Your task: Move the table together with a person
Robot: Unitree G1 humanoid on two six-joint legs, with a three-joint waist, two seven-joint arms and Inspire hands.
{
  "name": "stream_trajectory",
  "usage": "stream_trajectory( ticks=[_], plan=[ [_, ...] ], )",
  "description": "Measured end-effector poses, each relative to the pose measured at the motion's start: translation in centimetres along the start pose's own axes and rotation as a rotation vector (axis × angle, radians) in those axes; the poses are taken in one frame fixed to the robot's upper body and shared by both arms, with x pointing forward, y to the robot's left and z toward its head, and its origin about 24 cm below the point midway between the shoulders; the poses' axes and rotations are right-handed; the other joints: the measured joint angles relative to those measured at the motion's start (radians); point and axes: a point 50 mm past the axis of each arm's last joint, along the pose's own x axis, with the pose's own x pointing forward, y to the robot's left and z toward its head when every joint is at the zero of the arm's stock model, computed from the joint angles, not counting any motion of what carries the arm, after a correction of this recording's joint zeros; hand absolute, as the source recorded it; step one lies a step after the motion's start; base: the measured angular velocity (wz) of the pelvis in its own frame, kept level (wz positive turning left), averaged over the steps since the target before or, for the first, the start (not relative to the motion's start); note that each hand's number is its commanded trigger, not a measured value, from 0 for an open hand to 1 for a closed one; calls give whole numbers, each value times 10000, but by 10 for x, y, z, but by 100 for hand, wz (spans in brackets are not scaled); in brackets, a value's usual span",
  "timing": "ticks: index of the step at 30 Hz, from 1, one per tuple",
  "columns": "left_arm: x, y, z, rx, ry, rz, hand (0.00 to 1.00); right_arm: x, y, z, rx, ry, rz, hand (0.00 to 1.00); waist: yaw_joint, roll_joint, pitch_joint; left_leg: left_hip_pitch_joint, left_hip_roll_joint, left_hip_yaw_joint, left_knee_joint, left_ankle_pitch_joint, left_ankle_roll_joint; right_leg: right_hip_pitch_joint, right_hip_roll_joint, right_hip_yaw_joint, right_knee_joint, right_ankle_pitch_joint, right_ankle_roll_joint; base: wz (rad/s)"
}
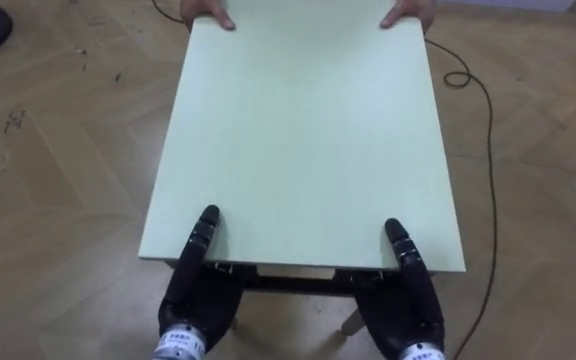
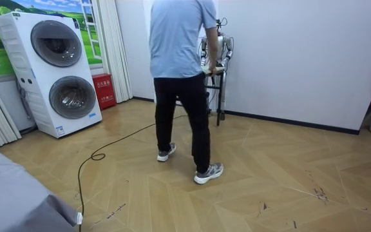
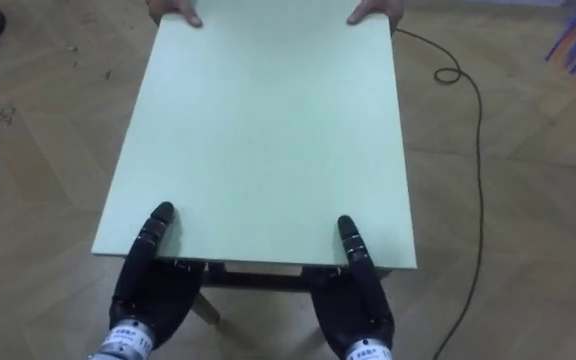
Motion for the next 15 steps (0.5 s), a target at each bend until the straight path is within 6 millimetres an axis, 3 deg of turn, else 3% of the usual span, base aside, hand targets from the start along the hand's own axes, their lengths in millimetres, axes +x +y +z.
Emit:
stream_trajectory(
  ticks=[3,8,11,15],
  plan=[
    [0,0,-2,-72,29,4,100,0,0,3,-204,-21,70,100,-207,126,63,-54,7,-7,34,0,1,254,-3,-310,-197,-3,6,39],
    [-1,-1,-6,-295,154,-1,100,1,3,9,-397,-83,221,100,-230,575,3,-64,-29,-17,-16,75,18,508,-84,-713,-199,-13,22,34],
    [-1,-1,-5,-251,149,-21,100,1,3,9,-413,-58,218,100,-204,618,-11,17,-134,-17,-270,259,42,635,-129,-733,-203,-13,21,41],
    [-1,-3,-3,-214,90,-106,100,1,5,7,-368,-38,297,100,177,615,-16,106,-190,-91,-515,305,34,671,-157,-795,-209,-12,22,12]
  ],
)
